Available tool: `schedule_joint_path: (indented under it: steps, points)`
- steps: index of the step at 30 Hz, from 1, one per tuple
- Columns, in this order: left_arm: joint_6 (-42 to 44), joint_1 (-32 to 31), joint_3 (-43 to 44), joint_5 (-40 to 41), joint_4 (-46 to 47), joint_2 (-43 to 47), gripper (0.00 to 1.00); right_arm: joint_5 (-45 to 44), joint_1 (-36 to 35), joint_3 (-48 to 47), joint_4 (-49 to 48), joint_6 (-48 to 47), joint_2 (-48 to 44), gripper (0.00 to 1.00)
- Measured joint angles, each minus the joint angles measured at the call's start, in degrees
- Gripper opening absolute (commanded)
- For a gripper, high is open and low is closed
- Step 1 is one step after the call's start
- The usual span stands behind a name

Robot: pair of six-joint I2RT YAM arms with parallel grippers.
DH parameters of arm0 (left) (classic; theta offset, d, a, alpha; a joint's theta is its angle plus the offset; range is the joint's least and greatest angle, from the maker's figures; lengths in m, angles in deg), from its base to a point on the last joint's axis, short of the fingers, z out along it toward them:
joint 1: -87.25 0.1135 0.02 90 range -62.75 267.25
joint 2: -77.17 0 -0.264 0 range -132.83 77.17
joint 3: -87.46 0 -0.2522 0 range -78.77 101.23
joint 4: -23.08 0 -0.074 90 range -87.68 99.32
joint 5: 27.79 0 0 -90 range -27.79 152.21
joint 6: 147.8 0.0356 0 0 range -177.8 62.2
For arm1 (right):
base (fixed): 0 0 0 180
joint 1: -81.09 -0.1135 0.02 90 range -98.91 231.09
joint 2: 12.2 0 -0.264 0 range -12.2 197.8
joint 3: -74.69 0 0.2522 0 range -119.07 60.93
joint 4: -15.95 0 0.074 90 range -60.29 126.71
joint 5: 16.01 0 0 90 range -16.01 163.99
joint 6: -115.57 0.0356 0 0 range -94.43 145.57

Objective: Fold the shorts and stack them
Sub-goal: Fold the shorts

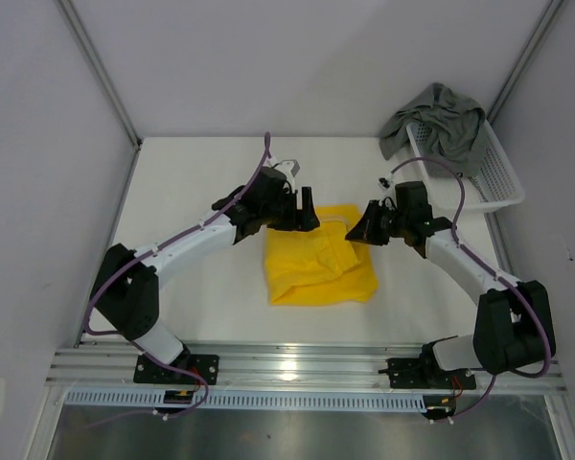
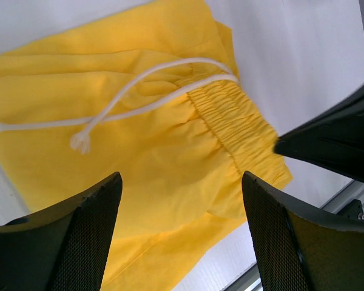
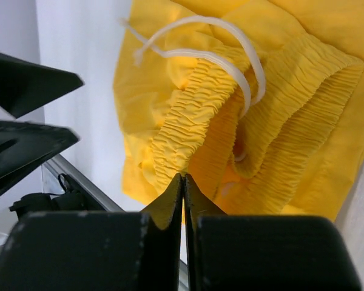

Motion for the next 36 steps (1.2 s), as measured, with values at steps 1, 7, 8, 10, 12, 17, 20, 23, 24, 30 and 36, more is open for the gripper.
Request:
schedule_joint_path:
  steps: [1, 7, 8, 10, 12, 17, 20, 23, 24, 30, 36]
  points:
    - [0.07, 0.15, 0.0, 0.0, -0.15, 0.0, 0.81, 0.02, 0.11, -0.24, 0.46, -0.04, -0.98, 0.0]
    - [0.57, 0.46, 0.0, 0.11, -0.35, 0.15, 0.81, -1.14, 3.28, 2.56, 1.11, -0.26, -4.59, 0.0]
    - [0.66, 0.46, 0.0, 0.11, -0.37, 0.17, 0.81, -2.1, 3.74, 4.28, 1.22, -0.24, -4.57, 0.0]
    - [0.96, 0.46, 0.0, 0.09, -0.39, 0.17, 0.81, -4.17, 4.11, 7.08, 1.4, -0.22, -3.78, 0.0]
    - [1.2, 0.46, 0.0, 0.09, -0.42, 0.17, 0.81, -6.16, 4.11, 9.18, 1.44, -0.2, -1.38, 0.0]
    - [2.05, 0.46, 0.0, 0.0, -0.39, 0.09, 0.81, -9.97, 4.11, 11.26, 0.2, 0.83, 6.69, 0.0]
    - [2.95, 0.46, 0.02, -0.02, -0.37, -0.7, 0.81, -10.14, 4.11, 11.26, -0.76, 1.75, 7.48, 0.1]
    - [4.04, 0.48, 0.81, 0.09, -0.63, -2.89, 0.81, -11.72, 3.89, 11.23, -0.57, 2.29, 6.38, 0.36]
    - [4.61, 0.48, 1.53, 0.2, -1.14, -3.91, 0.81, -12.74, 3.69, 11.23, -0.15, 2.16, 5.4, 0.46]
    - [8.98, 0.61, 8.5, 2.12, -4.52, -9.9, 0.81, -20.15, 0.98, 10.73, 5.51, 2.03, -4.09, 0.62]
    - [13.16, 2.36, 17.11, 1.62, -6.88, -14.34, 0.81, -25.31, -10.12, 10.4, 8.46, 6.73, -14.05, 0.6]
